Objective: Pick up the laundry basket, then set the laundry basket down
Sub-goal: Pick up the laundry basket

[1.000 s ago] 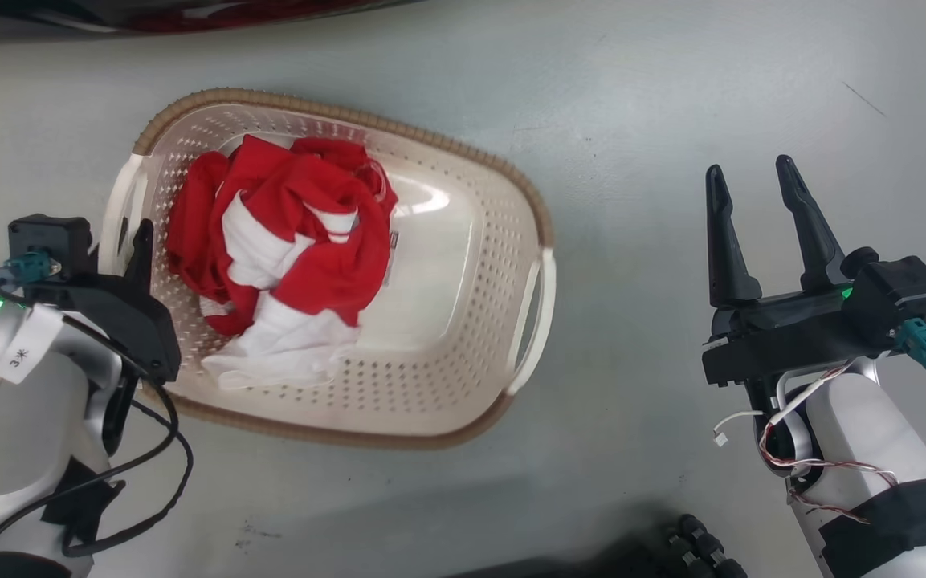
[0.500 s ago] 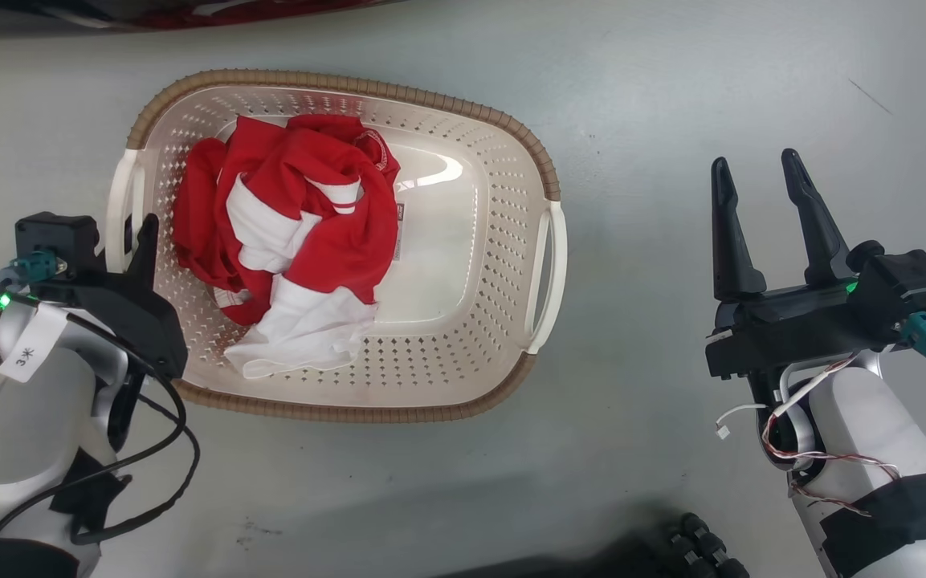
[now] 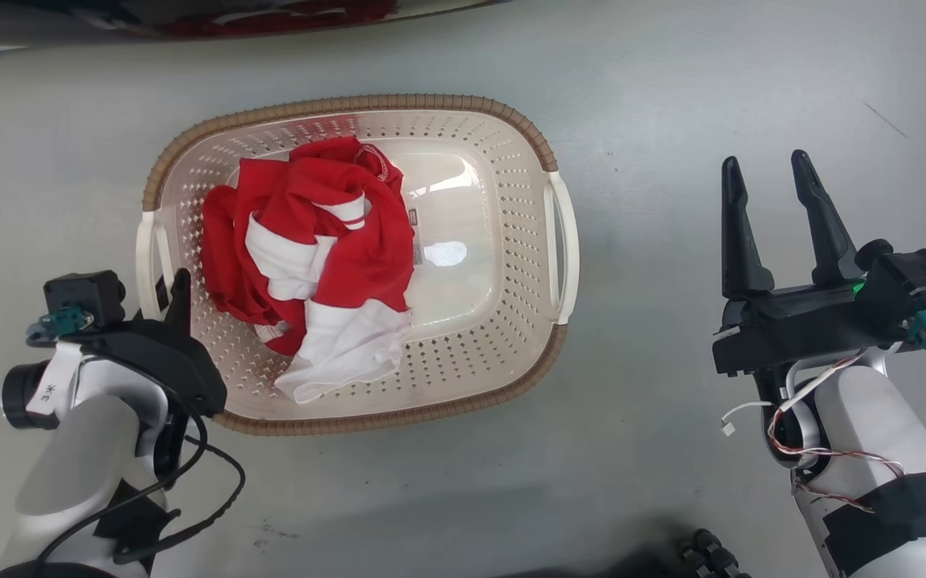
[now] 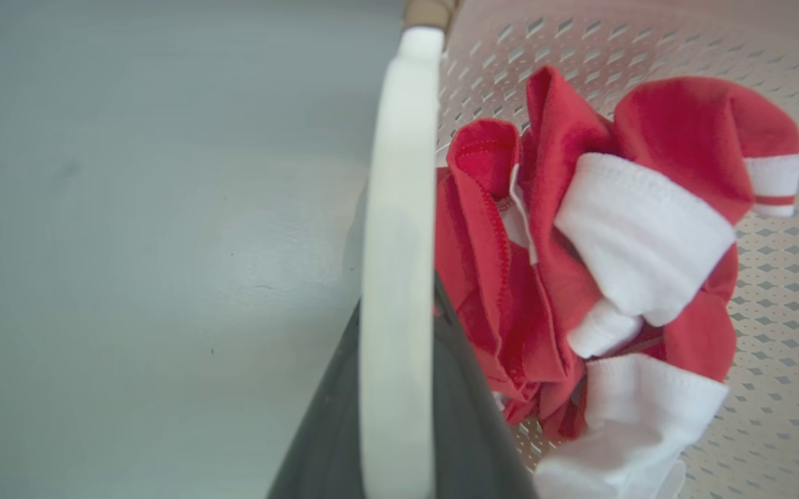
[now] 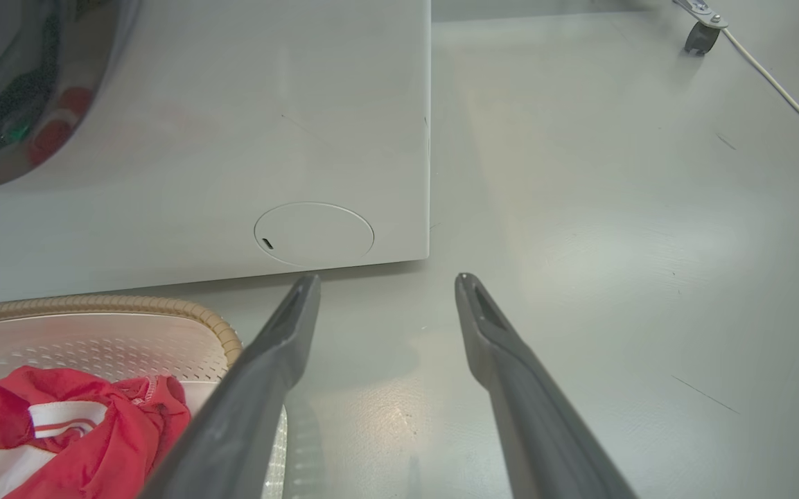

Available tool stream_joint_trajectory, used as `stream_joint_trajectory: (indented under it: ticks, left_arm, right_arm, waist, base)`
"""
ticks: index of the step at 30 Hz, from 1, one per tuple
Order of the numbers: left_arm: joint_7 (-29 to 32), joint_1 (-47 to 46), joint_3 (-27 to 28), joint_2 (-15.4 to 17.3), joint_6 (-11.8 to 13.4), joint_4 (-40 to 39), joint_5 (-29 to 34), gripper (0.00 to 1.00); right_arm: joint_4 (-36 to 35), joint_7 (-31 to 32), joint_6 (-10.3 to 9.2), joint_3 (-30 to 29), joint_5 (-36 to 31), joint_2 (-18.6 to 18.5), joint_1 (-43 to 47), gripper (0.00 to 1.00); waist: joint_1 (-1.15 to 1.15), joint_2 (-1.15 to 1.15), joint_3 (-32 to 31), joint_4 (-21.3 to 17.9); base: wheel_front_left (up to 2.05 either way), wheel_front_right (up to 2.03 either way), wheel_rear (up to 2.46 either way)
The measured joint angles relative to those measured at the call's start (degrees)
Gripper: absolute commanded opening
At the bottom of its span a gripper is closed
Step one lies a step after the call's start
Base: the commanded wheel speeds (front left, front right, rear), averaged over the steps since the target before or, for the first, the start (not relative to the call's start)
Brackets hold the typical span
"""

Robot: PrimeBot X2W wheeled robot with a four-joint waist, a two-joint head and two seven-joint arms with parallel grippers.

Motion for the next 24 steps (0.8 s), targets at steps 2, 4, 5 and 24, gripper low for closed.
stream_joint_trajectory:
  ticks: [2,4,5,24]
  left_arm:
    - [0.0,0.0,0.1,-0.3,0.0,0.5,0.0,0.0]
    - [-0.2,0.1,0.0,-0.5,0.0,1.0,0.0,0.0]
    - [-0.5,0.2,-0.1,-0.6,-0.1,1.2,0.0,0.0]
    - [-4.8,0.5,0.6,-2.6,-0.6,3.4,-1.2,1.0]
  right_arm:
    - [0.1,-0.1,0.01,-0.1,0.0,0.0,0.0,1.0]
    - [0.1,-0.4,0.03,-0.2,0.0,0.0,0.0,1.0]
    - [0.1,-0.4,0.04,-0.3,0.0,0.0,0.0,1.0]
    - [1.8,-0.4,0.94,-2.4,-1.0,-0.8,0.1,1.0]
  waist:
    - [0.0,0.0,-0.1,0.2]
    - [0.0,0.0,-0.3,0.3]
    - [0.0,0.0,-0.3,0.4]
    - [0.01,0.01,-3.0,1.7]
  base:
    - [0.0,0.0,0.0]
    - [0.0,0.0,0.0]
    - [0.0,0.0,0.0]
    - [0.0,0.0,0.0]
